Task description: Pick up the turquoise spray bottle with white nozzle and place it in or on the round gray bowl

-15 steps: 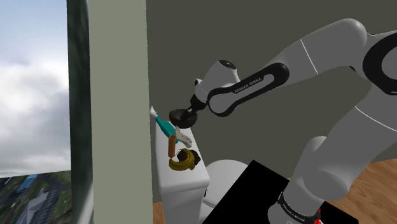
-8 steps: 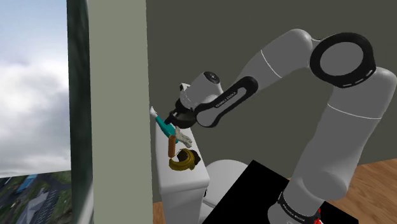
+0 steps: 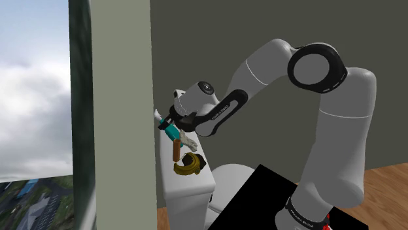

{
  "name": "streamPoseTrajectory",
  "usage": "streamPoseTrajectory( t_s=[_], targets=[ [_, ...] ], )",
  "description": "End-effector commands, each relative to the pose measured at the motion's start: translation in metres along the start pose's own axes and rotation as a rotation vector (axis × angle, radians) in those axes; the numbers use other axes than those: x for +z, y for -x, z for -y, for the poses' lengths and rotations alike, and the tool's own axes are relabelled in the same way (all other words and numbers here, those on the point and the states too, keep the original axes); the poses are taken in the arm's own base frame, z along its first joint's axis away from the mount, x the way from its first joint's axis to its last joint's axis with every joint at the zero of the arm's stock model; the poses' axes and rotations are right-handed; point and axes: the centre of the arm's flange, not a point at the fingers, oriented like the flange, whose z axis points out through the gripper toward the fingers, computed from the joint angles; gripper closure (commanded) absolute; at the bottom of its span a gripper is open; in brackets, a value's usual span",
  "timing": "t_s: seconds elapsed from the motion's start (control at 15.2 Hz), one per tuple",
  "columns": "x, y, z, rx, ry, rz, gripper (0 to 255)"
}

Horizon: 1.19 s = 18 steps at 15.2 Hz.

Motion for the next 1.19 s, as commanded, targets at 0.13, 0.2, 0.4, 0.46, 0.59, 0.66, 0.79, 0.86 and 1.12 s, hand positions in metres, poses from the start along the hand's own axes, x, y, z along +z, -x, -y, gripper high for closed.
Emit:
streamPoseTrajectory(
  t_s=[0.13,0.2,0.4,0.46,0.59,0.66,0.79,0.86,1.12],
  targets=[
    [0.0191,0.0003,-0.0006,-0.001,0.0,-0.001,0],
    [0.0191,0.0003,-0.0006,-0.001,0.0,-0.001,0],
    [0.0191,0.0003,-0.0006,-0.001,0.0,-0.001,0],
    [0.0191,0.0003,-0.0006,-0.001,0.0,-0.001,0],
    [0.0191,0.0003,-0.0006,-0.001,0.0,-0.001,0],
    [0.0191,0.0003,-0.0006,-0.001,0.0,-0.001,255],
    [0.0191,0.0003,-0.0006,-0.001,0.0,-0.001,255],
    [0.0189,0.0003,-0.0006,-0.001,0.0,-0.001,255],
    [0.0189,0.0004,-0.0008,-0.001,0.0,-0.001,255]
  ],
)
